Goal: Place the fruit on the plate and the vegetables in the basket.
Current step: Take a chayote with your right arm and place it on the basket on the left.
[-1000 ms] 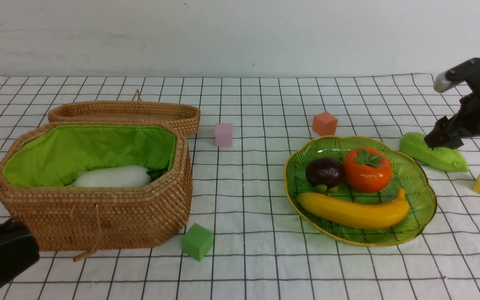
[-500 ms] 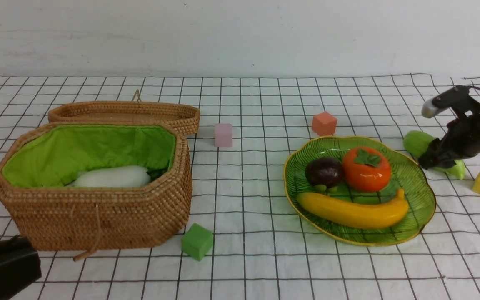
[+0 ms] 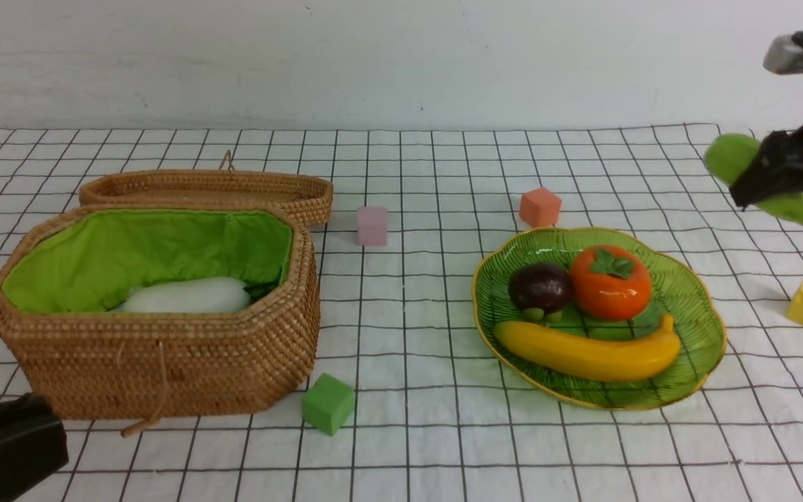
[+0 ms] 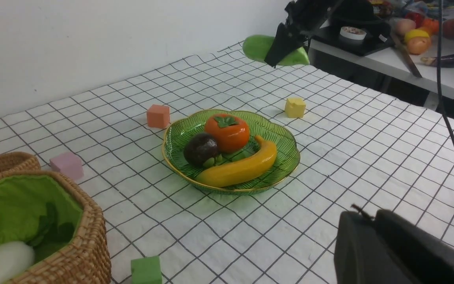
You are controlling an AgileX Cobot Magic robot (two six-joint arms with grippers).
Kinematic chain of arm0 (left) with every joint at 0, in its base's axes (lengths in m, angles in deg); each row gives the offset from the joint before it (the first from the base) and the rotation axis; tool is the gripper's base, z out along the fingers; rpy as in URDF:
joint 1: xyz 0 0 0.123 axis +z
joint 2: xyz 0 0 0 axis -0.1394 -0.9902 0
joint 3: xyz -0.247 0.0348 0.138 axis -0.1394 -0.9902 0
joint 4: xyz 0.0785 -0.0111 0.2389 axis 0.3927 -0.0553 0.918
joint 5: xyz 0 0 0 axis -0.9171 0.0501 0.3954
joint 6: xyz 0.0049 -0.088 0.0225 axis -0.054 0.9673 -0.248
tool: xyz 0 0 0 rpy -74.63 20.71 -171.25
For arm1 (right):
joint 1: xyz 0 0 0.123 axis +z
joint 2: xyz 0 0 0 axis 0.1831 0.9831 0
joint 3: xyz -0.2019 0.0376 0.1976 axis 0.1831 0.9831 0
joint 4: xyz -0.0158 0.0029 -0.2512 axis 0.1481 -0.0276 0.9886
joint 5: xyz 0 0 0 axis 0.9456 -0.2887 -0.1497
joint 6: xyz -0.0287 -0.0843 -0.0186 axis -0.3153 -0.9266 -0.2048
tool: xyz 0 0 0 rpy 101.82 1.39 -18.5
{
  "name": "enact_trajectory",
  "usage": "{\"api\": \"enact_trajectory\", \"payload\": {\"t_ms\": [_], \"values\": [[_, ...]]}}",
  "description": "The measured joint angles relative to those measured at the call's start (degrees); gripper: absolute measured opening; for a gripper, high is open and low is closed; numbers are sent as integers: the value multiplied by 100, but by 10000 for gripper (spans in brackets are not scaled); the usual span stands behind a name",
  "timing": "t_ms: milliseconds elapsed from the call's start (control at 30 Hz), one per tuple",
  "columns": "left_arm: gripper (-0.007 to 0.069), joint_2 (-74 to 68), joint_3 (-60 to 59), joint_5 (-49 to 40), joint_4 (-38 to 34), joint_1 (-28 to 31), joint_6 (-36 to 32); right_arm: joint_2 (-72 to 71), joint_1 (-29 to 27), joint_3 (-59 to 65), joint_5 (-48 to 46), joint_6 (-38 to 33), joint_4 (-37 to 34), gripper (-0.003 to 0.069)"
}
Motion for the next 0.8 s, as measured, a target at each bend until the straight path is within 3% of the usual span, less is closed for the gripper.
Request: {"api": "enact_trajectory", "payload": {"t_ms": [167, 267, 300, 367, 400, 433, 500, 600, 800], "values": [[43, 0, 0, -5, 863, 0, 710, -385, 1106, 9, -183, 215, -39, 445], [43, 0, 0, -22, 1799, 0, 1607, -569, 1911, 9, 4, 220, -72, 445], [43, 0, 0, -24, 2377, 0, 2285, -631, 2342, 9, 226, 220, -94, 445], [43, 0, 0, -38, 2714, 0, 2551, -650, 2578, 9, 347, 220, -112, 445], [39, 0, 0, -128, 3468, 0, 3361, -657, 3081, 9, 623, 220, -146, 445], [39, 0, 0, -147, 3550, 0, 3450, -657, 3135, 9, 699, 220, -148, 445], [32, 0, 0, -468, 4434, 0, 4457, -627, 3755, 9, 1158, 220, -158, 445], [25, 0, 0, -1001, 5218, 0, 5421, -522, 4510, 9, 1964, -53, -282, 445], [24, 7, 0, -1369, 5698, 0, 6100, -40, 5501, 9, 3529, -1082, -856, 445]]}}
